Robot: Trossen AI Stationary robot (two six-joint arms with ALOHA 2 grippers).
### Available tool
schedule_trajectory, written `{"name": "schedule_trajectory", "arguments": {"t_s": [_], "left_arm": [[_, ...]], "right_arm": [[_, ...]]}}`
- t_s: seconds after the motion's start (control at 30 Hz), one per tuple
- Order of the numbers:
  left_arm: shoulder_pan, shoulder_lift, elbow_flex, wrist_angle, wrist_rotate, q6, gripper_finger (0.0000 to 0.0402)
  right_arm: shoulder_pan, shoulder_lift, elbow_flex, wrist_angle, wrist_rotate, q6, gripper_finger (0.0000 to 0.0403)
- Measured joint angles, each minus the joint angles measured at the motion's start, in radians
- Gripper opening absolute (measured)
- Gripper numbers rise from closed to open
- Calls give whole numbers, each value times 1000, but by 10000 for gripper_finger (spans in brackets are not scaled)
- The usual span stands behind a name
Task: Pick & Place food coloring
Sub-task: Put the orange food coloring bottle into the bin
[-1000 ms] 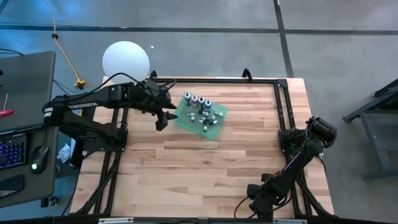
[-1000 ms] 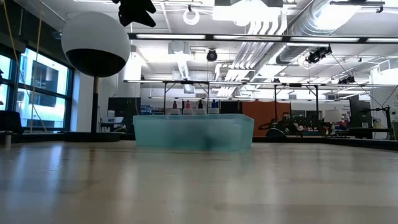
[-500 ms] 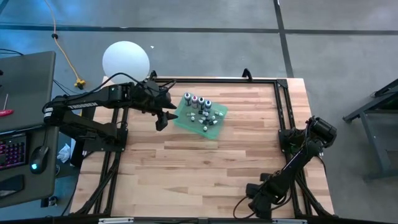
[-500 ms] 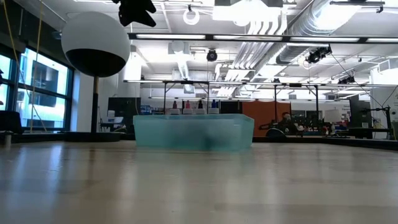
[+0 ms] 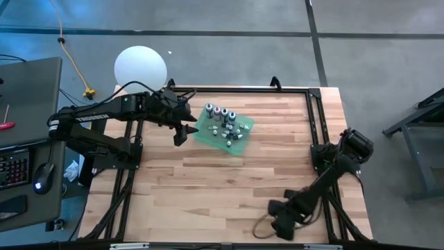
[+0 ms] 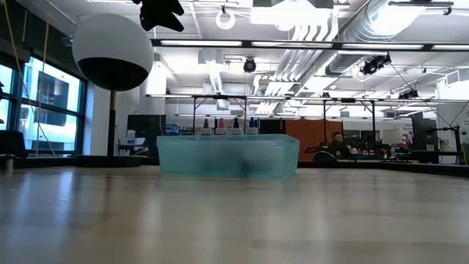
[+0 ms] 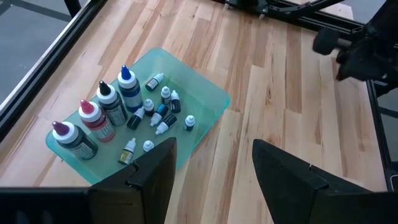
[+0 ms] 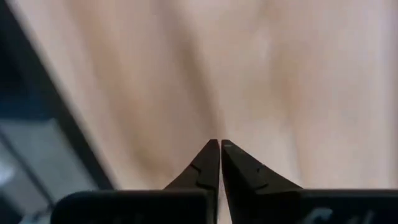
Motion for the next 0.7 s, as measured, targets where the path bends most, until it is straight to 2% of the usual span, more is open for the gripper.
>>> {"name": "schedule_trajectory", "arguments": {"t_s": [0.2,0.37,0.47,0.57,0.7], "left_arm": [[0,0,0,0,0,0,209],[0,0,0,0,1,0,209],[0,0,0,-18,2,0,209],[0,0,0,-59,2,14,209],[0,0,0,-104,0,46,209]], "right_arm": [[-199,-4,1,50,97,-161,3],[-415,-4,21,129,176,-424,1],[-552,-4,103,80,218,-563,1],[-657,-4,227,-53,224,-670,1],[-693,-6,340,-203,169,-716,2]]}}
